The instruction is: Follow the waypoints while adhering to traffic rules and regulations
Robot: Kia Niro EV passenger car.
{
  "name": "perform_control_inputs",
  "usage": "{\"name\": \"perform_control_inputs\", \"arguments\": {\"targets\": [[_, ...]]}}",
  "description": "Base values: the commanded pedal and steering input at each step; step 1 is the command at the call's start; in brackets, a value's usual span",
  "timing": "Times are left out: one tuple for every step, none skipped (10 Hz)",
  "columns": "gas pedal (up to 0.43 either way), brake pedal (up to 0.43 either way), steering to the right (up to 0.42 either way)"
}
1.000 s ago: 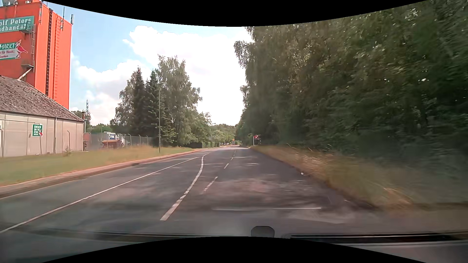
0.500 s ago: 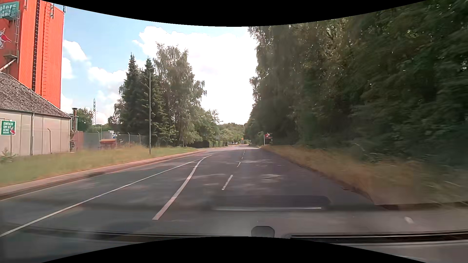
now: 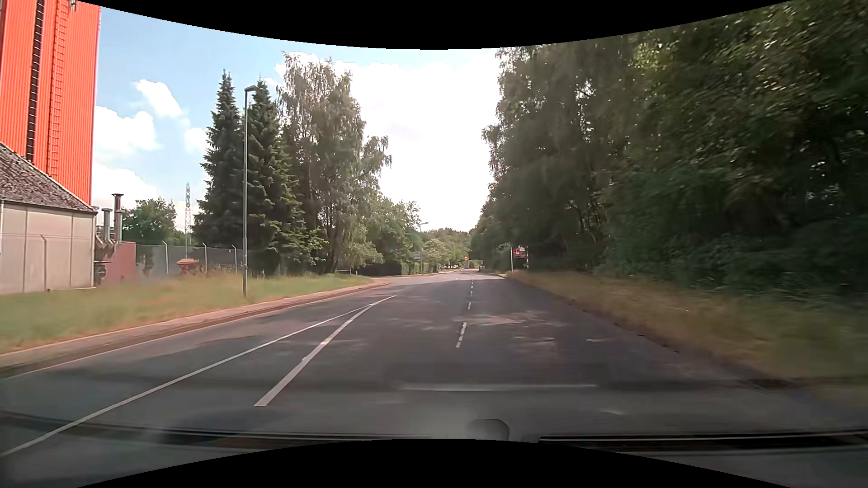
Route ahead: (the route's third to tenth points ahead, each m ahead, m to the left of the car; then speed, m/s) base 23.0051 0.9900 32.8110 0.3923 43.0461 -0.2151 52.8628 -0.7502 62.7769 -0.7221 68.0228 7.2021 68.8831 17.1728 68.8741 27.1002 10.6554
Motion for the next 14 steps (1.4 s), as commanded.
{"name": "perform_control_inputs", "arguments": {"targets": [[0.008,0.000,-0.029],[0.008,0.000,-0.024],[0.008,0.000,-0.020],[0.008,0.000,-0.016],[0.008,0.000,-0.009],[0.000,0.000,-0.004],[0.000,0.000,-0.002],[0.000,0.000,-0.001],[0.000,0.000,0.000],[0.000,0.000,0.002],[0.000,0.000,0.005],[0.000,0.000,0.008],[0.000,0.000,0.011],[0.000,0.000,0.012]]}}
